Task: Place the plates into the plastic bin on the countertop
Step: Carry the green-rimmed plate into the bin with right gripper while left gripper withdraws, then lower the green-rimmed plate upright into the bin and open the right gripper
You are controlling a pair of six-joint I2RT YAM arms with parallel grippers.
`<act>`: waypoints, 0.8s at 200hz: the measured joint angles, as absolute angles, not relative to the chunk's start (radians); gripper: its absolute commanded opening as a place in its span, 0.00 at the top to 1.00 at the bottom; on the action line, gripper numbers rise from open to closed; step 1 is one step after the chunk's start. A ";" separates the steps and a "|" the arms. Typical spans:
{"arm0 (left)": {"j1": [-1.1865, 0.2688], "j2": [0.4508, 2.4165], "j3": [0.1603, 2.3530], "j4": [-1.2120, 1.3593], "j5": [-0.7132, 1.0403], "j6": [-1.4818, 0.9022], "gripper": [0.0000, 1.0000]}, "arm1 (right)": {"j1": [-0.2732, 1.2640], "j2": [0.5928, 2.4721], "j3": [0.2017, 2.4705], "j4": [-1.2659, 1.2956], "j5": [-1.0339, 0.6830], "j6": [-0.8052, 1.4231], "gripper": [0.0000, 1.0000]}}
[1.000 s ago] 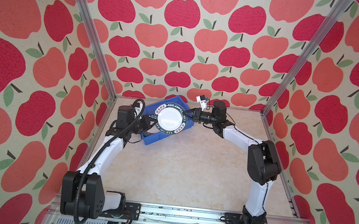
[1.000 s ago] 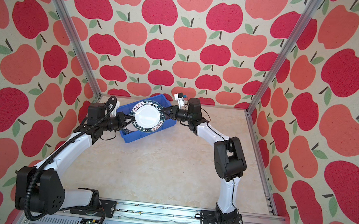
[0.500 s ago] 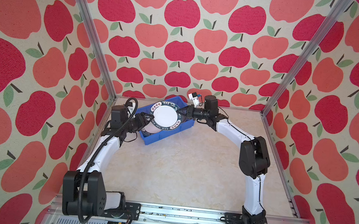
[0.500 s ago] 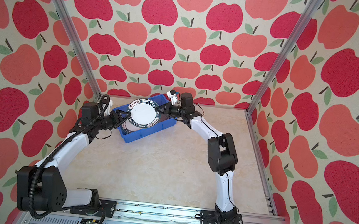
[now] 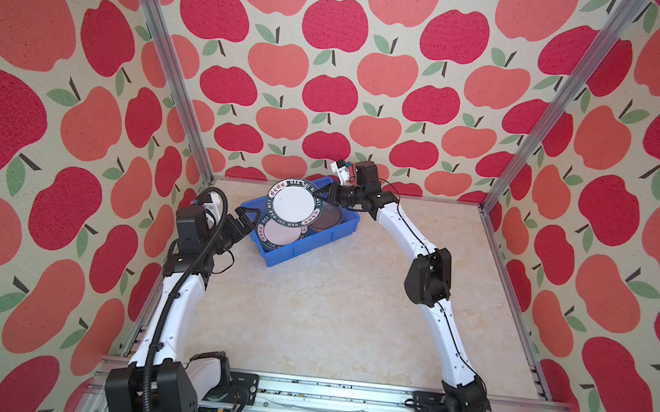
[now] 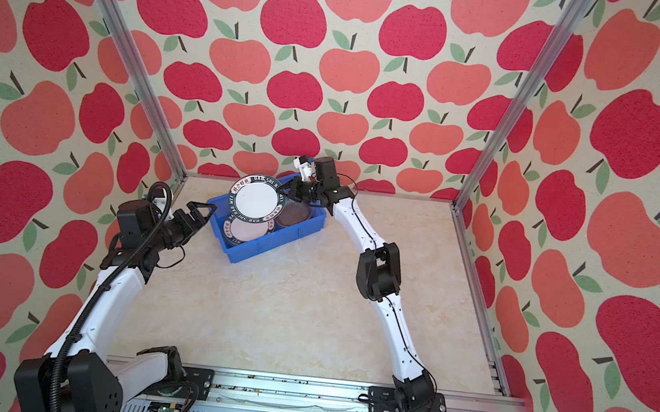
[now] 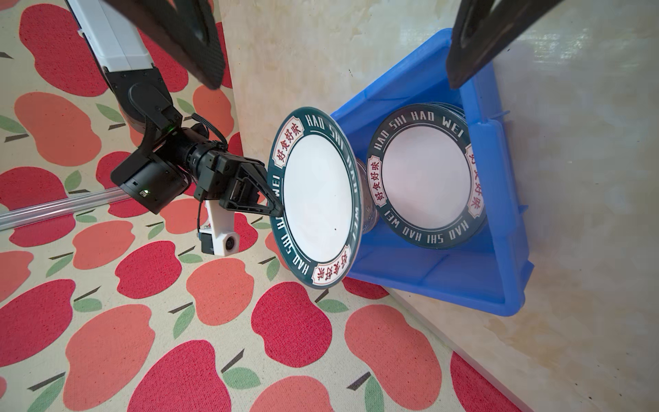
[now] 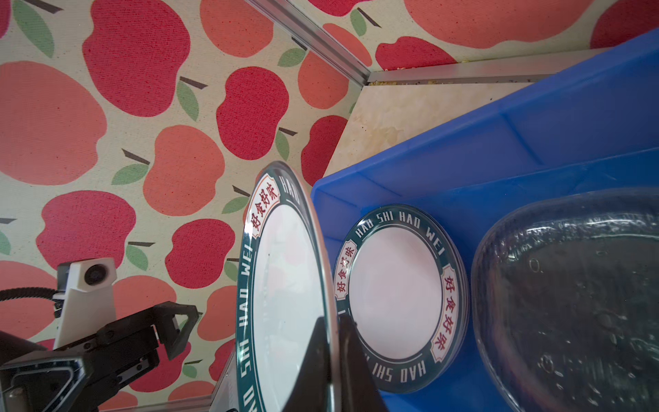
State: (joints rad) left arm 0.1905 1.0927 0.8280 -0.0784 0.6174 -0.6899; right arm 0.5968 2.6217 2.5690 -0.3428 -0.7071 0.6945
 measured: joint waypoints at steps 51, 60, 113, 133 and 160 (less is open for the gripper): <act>0.191 1.091 0.793 -0.078 0.622 -0.693 0.01 | 0.610 2.717 2.589 -0.328 -0.677 0.697 1.00; 0.191 1.087 0.789 -0.078 0.622 -0.693 0.01 | 0.616 2.733 2.595 -0.319 -0.667 0.699 1.00; 0.191 1.081 0.768 -0.079 0.637 -0.694 0.01 | 0.659 2.817 2.668 -0.291 -0.601 0.699 1.00; 0.191 1.081 0.765 -0.078 0.640 -0.694 0.01 | 0.664 2.825 2.669 -0.289 -0.599 0.699 1.00; 0.191 1.085 0.764 -0.076 0.643 -0.698 0.01 | 0.664 2.827 2.669 -0.289 -0.596 0.699 1.00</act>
